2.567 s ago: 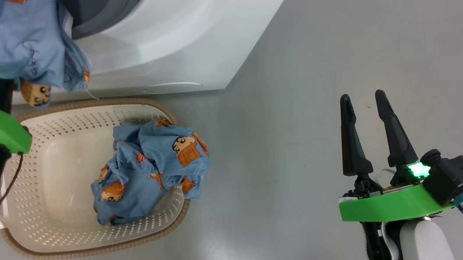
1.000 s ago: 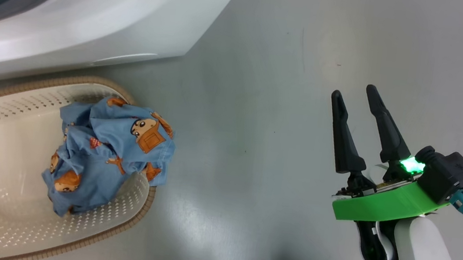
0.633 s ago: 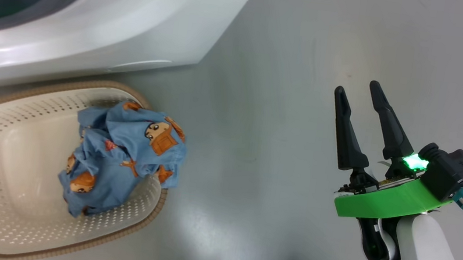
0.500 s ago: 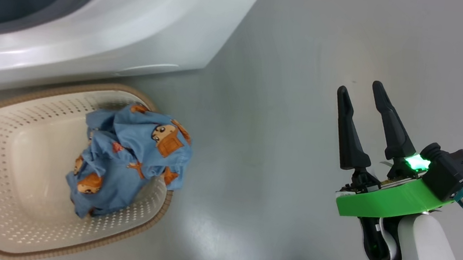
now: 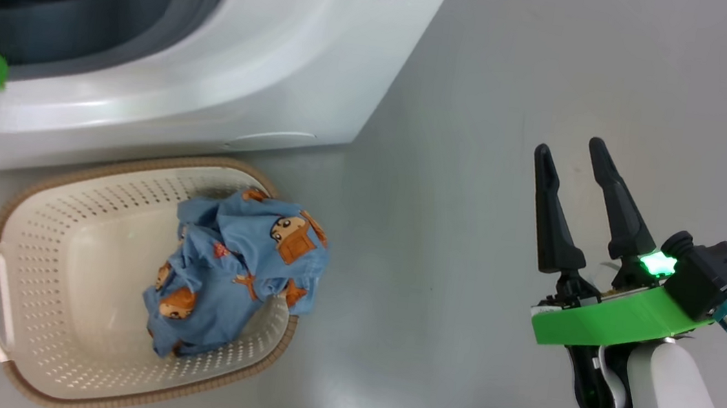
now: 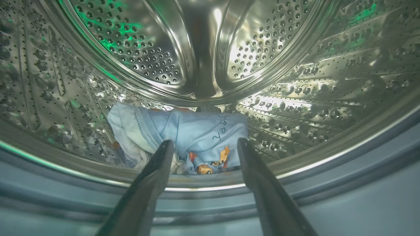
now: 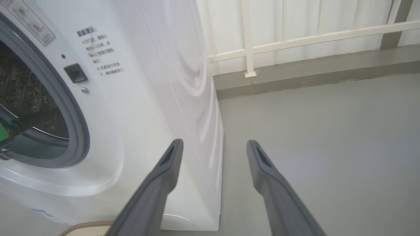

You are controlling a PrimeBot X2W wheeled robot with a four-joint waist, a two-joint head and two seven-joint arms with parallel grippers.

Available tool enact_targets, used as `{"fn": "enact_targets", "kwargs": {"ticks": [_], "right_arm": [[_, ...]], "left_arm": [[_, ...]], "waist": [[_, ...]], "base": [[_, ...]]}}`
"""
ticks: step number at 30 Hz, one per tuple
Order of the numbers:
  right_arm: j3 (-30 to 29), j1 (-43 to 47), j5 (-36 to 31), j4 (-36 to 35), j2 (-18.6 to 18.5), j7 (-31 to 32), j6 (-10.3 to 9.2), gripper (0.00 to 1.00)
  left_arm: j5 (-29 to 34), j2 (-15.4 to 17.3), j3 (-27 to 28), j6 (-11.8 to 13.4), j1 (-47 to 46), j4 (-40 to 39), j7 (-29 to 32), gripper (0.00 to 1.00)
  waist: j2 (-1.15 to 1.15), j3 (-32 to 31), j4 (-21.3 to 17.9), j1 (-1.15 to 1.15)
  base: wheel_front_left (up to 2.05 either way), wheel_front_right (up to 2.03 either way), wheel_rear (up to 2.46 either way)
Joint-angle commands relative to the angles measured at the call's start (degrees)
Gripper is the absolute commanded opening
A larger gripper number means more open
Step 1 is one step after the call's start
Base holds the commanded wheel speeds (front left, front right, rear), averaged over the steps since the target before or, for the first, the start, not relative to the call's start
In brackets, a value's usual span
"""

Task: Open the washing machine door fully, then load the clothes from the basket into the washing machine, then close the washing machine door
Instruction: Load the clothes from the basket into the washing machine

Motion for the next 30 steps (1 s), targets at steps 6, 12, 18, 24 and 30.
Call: {"fn": "enact_targets", "kwargs": {"ticks": [6,12,18,24,30], "right_arm": [[0.8,2.19,-0.52,-0.94,-0.43,-0.27,0.09,1.0],[0.92,2.67,-0.16,-0.57,-0.94,-0.27,0.09,1.0],[1.19,3.57,0.43,0.13,-1.81,-0.27,0.09,1.0],[1.26,4.67,1.24,0.84,-3.13,-0.27,0.09,1.0],[1.91,5.66,2.18,1.61,-4.01,-0.27,0.09,1.0]], "left_arm": [[0.44,3.97,3.6,0.27,7.98,-11.09,-0.75,1.0],[2.17,3.4,6.66,2.03,16.01,-20.11,-0.76,1.0],[3.41,2.38,9.11,3.57,24.74,-27.08,-0.77,1.0],[4.75,0.48,10.85,4.43,31.74,-32.38,-0.77,1.0],[6.31,-1.96,12.94,5.41,38.2,-36.01,-0.77,1.0]], "waist": [[0.0,-2.92,1.8,0.0],[0.0,-5.32,2.55,0.0],[0.0,-9.06,3.54,0.0],[0.0,-12.95,4.99,0.0],[0.0,-16.69,6.39,0.0]], "base": [[0.0,0.0,0.0],[0.0,0.0,0.0],[0.0,0.0,0.0],[0.0,0.0,0.0],[0.0,0.0,0.0]]}}
